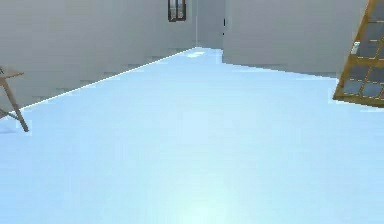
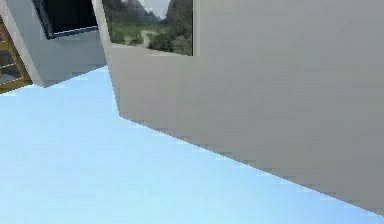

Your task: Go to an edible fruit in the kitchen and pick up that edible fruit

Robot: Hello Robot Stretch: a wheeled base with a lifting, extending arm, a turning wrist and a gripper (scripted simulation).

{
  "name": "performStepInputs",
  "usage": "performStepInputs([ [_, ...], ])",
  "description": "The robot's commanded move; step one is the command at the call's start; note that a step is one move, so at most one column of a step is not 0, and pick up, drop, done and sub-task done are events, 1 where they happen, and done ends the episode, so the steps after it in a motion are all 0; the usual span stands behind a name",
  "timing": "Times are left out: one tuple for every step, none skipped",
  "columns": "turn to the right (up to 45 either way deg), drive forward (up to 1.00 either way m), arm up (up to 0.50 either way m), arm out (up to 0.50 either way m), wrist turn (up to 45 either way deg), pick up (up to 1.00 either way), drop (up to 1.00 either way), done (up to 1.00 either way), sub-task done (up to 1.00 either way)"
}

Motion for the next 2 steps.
performStepInputs([
  [3.0, 0.00, 0.00, 0.00, 0.0, 0.00, 0.00, 0.00, 0.00],
  [0.0, 1.00, 0.00, 0.00, 0.0, 0.00, 0.00, 0.00, 0.00],
])
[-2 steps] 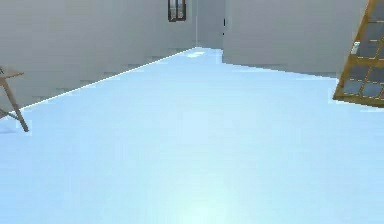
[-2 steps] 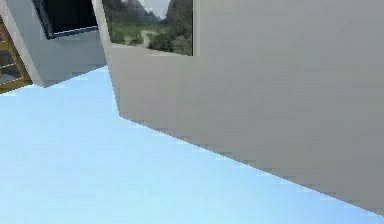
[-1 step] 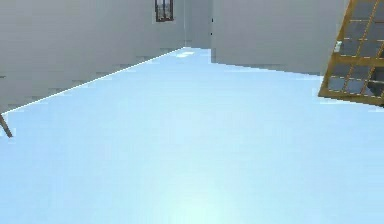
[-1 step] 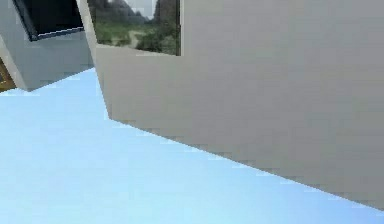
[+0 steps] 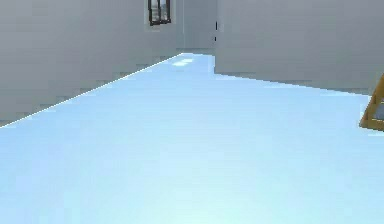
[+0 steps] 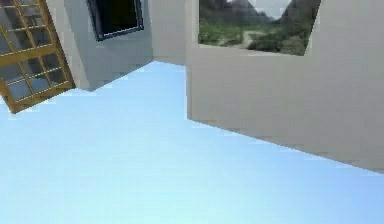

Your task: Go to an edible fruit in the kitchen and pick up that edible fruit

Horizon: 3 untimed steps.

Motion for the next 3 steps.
performStepInputs([
  [0.0, 1.00, 0.00, 0.00, 0.0, 0.00, 0.00, 0.00, 0.00],
  [0.0, 1.00, 0.00, 0.00, 0.0, 0.00, 0.00, 0.00, 0.00],
  [0.0, 1.00, 0.00, 0.00, 0.0, 0.00, 0.00, 0.00, 0.00],
])
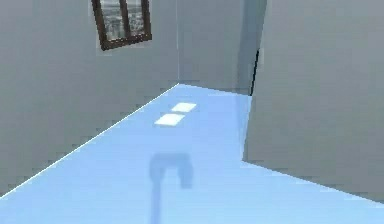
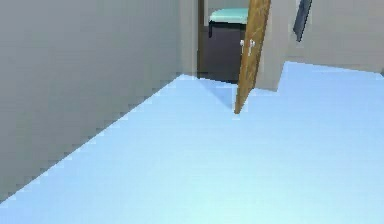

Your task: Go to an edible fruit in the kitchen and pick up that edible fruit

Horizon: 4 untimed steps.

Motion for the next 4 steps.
performStepInputs([
  [0.0, 1.00, 0.00, 0.00, 0.0, 0.00, 0.00, 0.00, 0.00],
  [6.0, 0.00, 0.00, 0.00, 0.0, 0.00, 0.00, 0.00, 0.00],
  [0.0, 0.40, 0.00, 0.00, 0.0, 0.00, 0.00, 0.00, 0.00],
  [9.0, 0.00, 0.00, 0.00, 0.0, 0.00, 0.00, 0.00, 0.00],
])
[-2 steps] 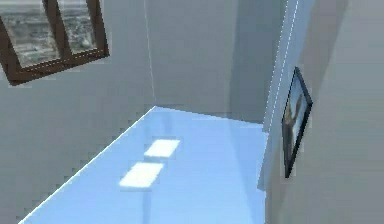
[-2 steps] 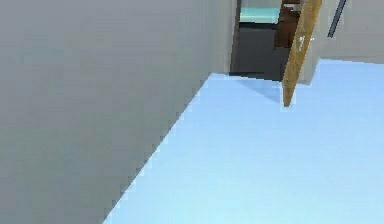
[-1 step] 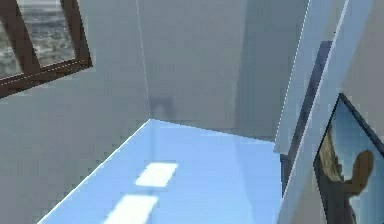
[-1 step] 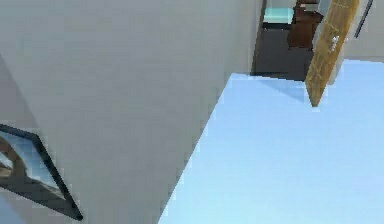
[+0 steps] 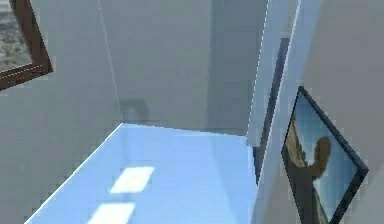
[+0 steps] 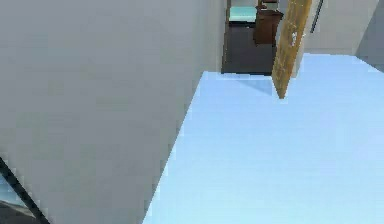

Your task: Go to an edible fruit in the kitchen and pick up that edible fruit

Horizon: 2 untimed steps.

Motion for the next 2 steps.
performStepInputs([
  [3.0, 0.00, 0.00, 0.00, 0.0, 0.00, 0.00, 0.00, 0.00],
  [0.0, 0.90, 0.00, 0.00, 0.0, 0.00, 0.00, 0.00, 0.00],
])
